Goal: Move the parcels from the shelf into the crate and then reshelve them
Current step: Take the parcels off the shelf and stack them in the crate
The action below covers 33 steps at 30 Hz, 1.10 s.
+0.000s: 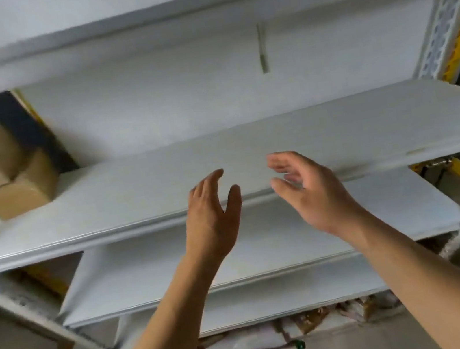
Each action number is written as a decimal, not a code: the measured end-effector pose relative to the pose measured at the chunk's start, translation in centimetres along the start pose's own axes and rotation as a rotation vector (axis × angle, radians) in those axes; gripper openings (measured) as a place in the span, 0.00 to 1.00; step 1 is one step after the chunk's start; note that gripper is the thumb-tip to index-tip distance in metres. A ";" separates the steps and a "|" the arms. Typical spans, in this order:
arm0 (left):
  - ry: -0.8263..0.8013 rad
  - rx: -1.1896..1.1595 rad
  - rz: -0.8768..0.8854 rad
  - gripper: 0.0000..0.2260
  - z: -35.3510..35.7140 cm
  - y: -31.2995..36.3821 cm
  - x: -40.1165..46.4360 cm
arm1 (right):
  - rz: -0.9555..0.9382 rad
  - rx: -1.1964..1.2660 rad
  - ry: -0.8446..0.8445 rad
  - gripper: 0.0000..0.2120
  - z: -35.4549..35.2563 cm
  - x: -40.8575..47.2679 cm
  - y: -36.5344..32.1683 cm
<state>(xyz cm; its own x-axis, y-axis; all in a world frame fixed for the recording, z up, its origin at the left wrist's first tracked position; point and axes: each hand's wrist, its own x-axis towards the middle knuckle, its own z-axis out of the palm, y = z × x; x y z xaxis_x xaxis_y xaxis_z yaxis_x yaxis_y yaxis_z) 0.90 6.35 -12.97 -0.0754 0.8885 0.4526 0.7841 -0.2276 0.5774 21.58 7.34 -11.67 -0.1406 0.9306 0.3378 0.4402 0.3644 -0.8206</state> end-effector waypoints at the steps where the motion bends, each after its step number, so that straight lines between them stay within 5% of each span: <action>1: 0.025 0.017 -0.031 0.21 -1.1 -1.3 0.5 | -0.010 0.016 -0.039 0.19 1.8 1.6 -0.6; 19: 0.445 0.206 -0.573 0.28 -17.3 -20.7 4.8 | -0.258 0.097 -0.628 0.25 28.2 19.6 -11.8; 27: 0.541 0.200 -0.600 0.30 -25.0 -31.5 9.3 | -0.287 0.094 -0.664 0.27 40.3 25.1 -17.0; 33: 0.610 0.154 -0.543 0.36 -31.8 -38.3 15.2 | -0.225 0.160 -0.613 0.38 47.8 29.2 -22.0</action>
<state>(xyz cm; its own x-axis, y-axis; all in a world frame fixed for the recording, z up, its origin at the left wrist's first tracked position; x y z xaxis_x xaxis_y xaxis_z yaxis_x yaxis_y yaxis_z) -49.87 15.91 -6.65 -0.7537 0.4766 0.4525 0.6146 0.2670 0.7423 -34.64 28.05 -5.81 -0.7123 0.6648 0.2251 0.2105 0.5084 -0.8350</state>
